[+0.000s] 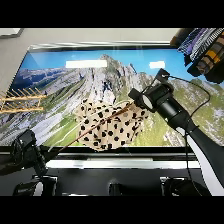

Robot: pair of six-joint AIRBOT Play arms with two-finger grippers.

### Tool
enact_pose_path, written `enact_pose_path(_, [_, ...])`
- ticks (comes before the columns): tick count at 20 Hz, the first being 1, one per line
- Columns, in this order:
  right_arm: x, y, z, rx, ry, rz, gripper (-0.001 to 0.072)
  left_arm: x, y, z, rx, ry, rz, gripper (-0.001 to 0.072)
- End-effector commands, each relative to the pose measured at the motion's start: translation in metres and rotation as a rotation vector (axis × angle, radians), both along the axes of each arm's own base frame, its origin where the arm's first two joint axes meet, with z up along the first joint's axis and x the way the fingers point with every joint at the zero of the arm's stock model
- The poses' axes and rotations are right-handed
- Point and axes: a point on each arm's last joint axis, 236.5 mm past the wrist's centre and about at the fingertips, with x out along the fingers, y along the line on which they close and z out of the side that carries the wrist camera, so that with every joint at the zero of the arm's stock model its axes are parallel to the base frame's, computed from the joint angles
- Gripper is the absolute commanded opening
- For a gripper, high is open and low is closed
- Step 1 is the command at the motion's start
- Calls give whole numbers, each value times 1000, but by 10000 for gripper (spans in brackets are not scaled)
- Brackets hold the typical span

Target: Fold the clothes and pants, and hang the long-sleeved shirts on hangers.

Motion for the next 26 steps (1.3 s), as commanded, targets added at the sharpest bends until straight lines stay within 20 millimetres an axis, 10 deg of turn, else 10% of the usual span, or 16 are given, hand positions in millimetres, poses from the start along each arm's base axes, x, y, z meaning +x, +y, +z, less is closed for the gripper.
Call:
enact_pose_path(1, [3,5,2,25,-11,11,34,2,-3,-4,-11,20,-31,25])
enact_pose_path(13, [-8,33,16,91,5,146,35,34,-3,-18,-22,43,-17,25])
enact_pose_path(26, [-47,33,78,135,-66,283,35,55,-46,-39,-28,46,-119,25])
